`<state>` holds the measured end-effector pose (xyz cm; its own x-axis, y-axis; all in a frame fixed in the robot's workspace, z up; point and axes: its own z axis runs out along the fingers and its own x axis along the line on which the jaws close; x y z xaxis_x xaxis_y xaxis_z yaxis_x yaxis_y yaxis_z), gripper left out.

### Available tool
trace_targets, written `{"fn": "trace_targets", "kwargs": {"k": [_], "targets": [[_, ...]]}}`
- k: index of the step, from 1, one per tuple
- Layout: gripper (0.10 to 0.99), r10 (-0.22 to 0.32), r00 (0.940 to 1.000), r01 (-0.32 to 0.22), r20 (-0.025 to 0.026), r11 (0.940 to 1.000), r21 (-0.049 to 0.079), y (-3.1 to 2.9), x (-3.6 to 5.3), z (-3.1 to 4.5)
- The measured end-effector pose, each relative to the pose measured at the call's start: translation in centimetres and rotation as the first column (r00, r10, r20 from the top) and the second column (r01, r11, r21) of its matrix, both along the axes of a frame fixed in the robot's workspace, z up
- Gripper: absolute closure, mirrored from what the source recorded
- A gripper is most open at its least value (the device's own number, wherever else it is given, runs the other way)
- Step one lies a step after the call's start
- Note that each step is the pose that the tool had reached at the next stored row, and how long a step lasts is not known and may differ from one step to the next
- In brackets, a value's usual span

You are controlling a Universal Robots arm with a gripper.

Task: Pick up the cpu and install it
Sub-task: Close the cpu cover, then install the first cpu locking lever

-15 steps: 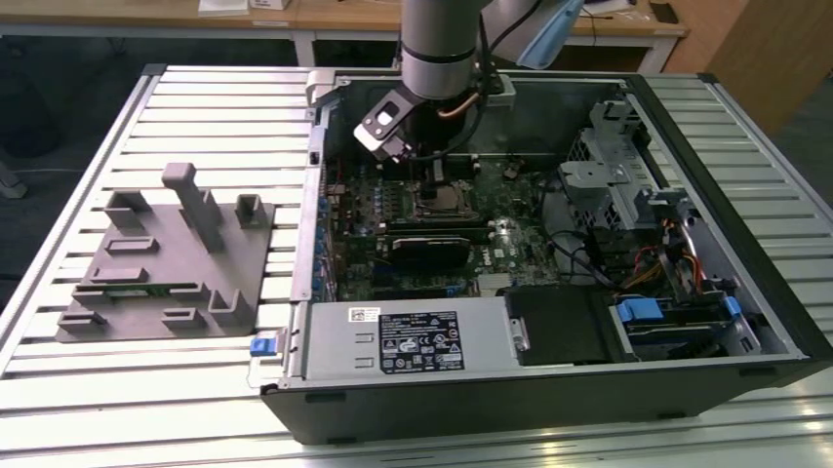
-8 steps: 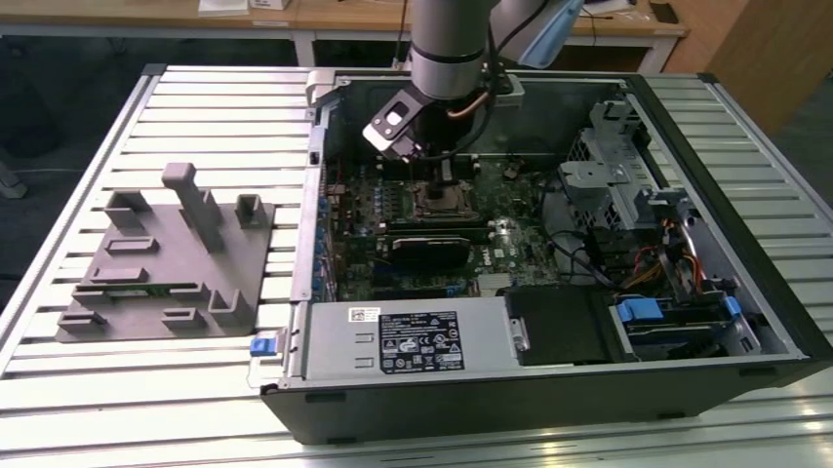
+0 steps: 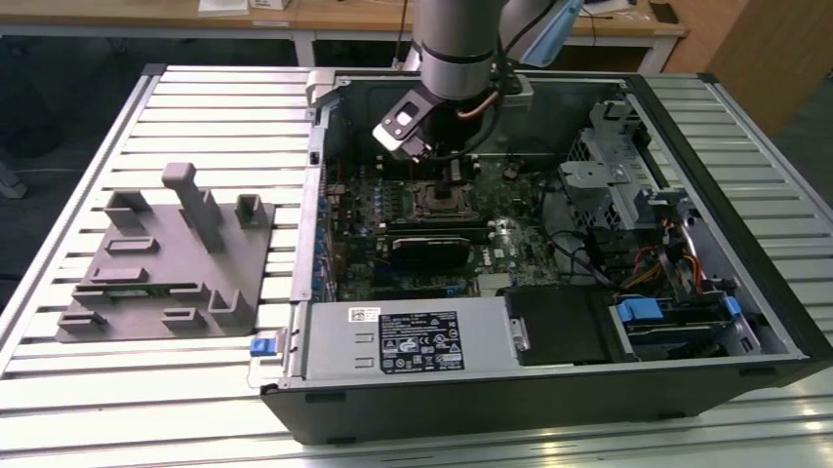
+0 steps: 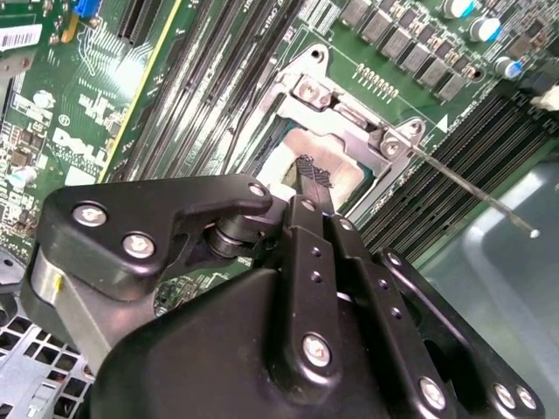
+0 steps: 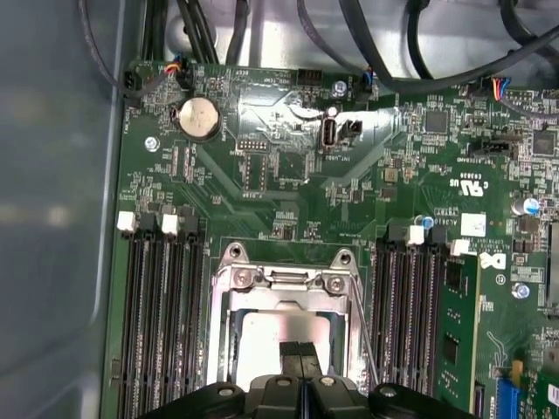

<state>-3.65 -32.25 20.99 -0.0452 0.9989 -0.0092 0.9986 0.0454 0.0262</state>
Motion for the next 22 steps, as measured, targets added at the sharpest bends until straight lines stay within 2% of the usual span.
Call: {"fn": "trace_targets", "kwargs": {"k": [10, 22], "targets": [[0.98, 0.0, 1.0, 0.0, -0.0001, 1.0, 0.0, 0.0, 0.14, 0.12], [0.98, 0.0, 1.0, 0.0, 0.0006, 1.0, 0.0, 0.0, 0.14, 1.67]]}}
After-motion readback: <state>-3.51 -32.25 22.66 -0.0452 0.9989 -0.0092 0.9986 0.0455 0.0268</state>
